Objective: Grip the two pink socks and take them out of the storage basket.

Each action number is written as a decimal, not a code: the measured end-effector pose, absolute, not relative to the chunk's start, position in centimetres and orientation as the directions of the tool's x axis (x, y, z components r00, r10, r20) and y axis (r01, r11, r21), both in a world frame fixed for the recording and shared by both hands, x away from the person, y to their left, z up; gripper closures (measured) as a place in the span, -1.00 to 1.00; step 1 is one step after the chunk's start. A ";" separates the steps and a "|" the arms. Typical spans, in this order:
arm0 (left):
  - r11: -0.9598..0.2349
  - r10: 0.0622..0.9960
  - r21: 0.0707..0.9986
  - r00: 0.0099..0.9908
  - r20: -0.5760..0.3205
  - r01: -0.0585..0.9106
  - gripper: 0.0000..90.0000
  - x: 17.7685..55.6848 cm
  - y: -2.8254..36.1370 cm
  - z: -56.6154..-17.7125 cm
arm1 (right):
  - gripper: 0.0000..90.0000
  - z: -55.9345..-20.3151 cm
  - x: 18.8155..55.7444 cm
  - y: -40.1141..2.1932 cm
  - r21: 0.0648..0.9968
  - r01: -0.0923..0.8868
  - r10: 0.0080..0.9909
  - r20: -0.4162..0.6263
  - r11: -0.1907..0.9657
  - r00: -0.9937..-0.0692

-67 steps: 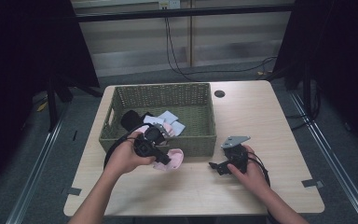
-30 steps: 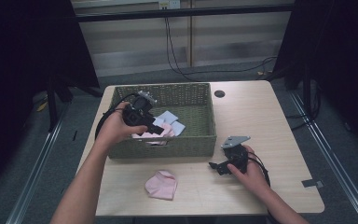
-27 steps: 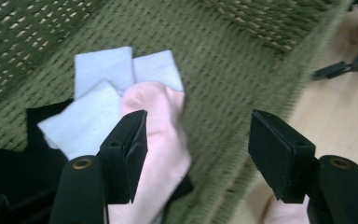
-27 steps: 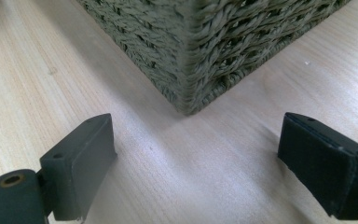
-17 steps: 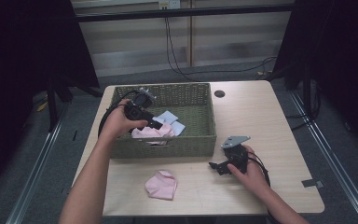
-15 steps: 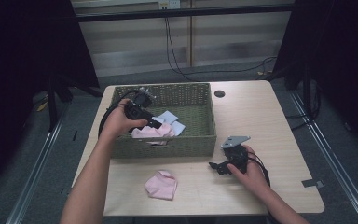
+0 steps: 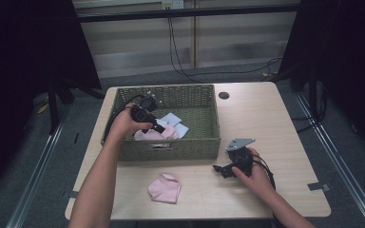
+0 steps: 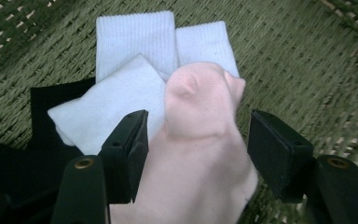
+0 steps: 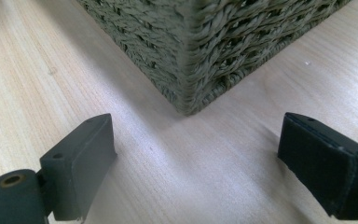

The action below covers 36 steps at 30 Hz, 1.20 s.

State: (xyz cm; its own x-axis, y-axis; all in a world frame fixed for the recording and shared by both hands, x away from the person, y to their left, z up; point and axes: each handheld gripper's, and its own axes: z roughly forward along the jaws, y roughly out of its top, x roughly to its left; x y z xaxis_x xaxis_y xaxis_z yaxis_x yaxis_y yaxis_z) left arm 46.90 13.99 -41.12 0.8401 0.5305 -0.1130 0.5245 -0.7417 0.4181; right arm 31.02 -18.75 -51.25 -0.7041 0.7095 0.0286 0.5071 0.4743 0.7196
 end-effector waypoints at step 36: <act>-0.756 0.560 0.326 0.819 -0.125 0.568 0.90 47.6 14.2 -40.4 | -0.77 -51.2 31.0 -18.7 0.716 0.513 0.711 0.035 0.473 -0.703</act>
State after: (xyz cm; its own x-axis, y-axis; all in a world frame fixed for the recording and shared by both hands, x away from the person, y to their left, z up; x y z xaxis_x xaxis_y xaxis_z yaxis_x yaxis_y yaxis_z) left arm 47.55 14.17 -40.39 0.8186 0.5605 -0.1253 0.5676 -0.7562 0.3255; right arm 31.01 -18.73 -51.22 -0.7026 0.7107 0.0346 0.5133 0.4726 0.7164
